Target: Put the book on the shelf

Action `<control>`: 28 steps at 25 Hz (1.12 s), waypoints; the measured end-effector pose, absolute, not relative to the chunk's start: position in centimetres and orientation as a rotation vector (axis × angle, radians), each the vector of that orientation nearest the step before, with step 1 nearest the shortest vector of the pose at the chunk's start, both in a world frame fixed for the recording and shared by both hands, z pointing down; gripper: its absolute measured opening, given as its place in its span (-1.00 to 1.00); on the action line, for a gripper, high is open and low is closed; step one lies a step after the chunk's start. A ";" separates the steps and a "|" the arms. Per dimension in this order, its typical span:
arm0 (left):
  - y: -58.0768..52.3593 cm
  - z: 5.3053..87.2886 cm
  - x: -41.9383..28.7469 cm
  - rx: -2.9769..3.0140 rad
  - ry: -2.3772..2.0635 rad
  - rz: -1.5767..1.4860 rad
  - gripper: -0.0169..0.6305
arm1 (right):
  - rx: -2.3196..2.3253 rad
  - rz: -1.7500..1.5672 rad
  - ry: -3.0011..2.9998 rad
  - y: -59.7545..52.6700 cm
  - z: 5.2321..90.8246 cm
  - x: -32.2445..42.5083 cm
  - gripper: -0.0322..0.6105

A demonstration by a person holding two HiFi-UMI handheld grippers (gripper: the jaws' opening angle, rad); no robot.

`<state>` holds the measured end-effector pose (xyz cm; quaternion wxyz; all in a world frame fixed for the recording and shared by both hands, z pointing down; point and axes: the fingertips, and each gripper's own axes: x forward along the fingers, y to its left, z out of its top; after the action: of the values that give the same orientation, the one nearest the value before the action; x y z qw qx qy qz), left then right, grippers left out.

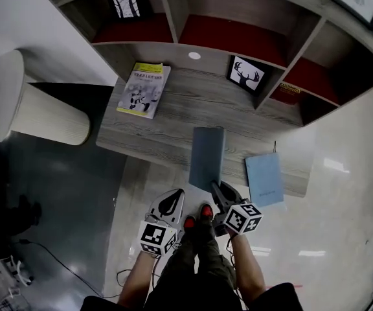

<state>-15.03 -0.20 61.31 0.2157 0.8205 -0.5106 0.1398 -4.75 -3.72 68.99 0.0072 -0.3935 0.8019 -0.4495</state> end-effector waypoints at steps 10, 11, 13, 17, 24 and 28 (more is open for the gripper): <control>-1.0 53.9 -13.4 2.388 -1.461 0.299 -0.94 | -1.278 -1.082 2.567 -3.9 59.1 -0.6 -0.67; -1.0 53.2 -13.4 2.398 -1.471 0.295 -0.94 | -1.283 -1.050 2.570 -3.9 58.2 -0.2 -0.67; -0.9 52.1 -13.3 2.417 -1.496 0.283 -0.94 | -1.288 -0.991 2.573 -3.7 56.4 0.7 -0.67; -0.7 49.4 -13.3 2.458 -1.531 0.251 -0.94 | -1.305 -0.857 2.586 -3.2 52.8 2.2 -0.67; -1.2 44.9 -12.4 2.552 -1.547 0.192 -0.94 | -1.345 -0.636 2.588 -2.6 46.9 3.8 -0.67; -2.1 43.5 -12.4 2.587 -1.544 0.164 -0.94 | -1.383 -0.516 2.584 -3.0 44.3 4.3 -0.67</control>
<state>-12.38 -2.10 43.51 0.0622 0.8557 -0.5108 0.0544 4.34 -2.95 44.30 0.0826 -0.4632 0.8653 -0.1727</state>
